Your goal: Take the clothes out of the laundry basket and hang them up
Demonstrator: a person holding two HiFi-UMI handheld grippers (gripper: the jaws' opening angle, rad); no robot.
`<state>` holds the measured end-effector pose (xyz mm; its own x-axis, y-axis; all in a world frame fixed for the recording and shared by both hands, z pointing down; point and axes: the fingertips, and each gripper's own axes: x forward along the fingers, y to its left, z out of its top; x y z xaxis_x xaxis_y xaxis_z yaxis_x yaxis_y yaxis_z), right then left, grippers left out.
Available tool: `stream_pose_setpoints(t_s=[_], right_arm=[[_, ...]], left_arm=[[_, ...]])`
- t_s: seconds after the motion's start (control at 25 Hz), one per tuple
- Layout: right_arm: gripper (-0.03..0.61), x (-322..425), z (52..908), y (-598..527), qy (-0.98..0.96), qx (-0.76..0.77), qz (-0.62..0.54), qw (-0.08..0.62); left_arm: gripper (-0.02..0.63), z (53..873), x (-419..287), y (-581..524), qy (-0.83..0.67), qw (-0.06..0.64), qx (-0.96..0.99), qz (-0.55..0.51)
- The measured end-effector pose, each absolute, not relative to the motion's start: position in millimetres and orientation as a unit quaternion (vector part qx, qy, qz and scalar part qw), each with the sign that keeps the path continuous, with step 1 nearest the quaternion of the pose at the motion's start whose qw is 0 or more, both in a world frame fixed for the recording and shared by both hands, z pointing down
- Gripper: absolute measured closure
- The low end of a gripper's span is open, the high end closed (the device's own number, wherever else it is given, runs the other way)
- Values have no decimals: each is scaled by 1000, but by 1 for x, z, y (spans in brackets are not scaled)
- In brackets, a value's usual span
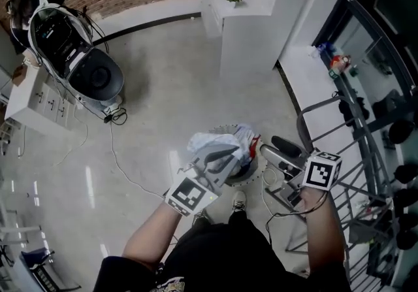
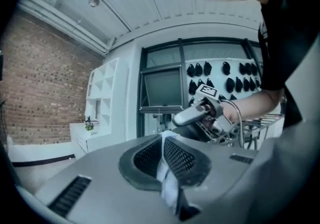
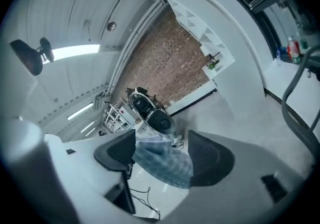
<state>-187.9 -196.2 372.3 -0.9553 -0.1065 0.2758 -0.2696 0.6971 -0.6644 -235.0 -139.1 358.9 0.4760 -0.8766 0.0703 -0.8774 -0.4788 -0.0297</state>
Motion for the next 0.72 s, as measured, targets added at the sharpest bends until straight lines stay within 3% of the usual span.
stream_pose_setpoints(t_s=[0.24, 0.56, 0.72], right_arm=[[241, -219, 405, -187, -902, 41, 386, 191], [201, -231, 510, -133, -810, -92, 437, 381], [226, -228, 561, -117, -767, -108, 415, 478]], left_arm=[[603, 389, -189, -117, -418, -19, 899, 130], [603, 421, -153, -87, -321, -55, 925, 194], [603, 436, -150, -84, -305, -60, 927, 212]])
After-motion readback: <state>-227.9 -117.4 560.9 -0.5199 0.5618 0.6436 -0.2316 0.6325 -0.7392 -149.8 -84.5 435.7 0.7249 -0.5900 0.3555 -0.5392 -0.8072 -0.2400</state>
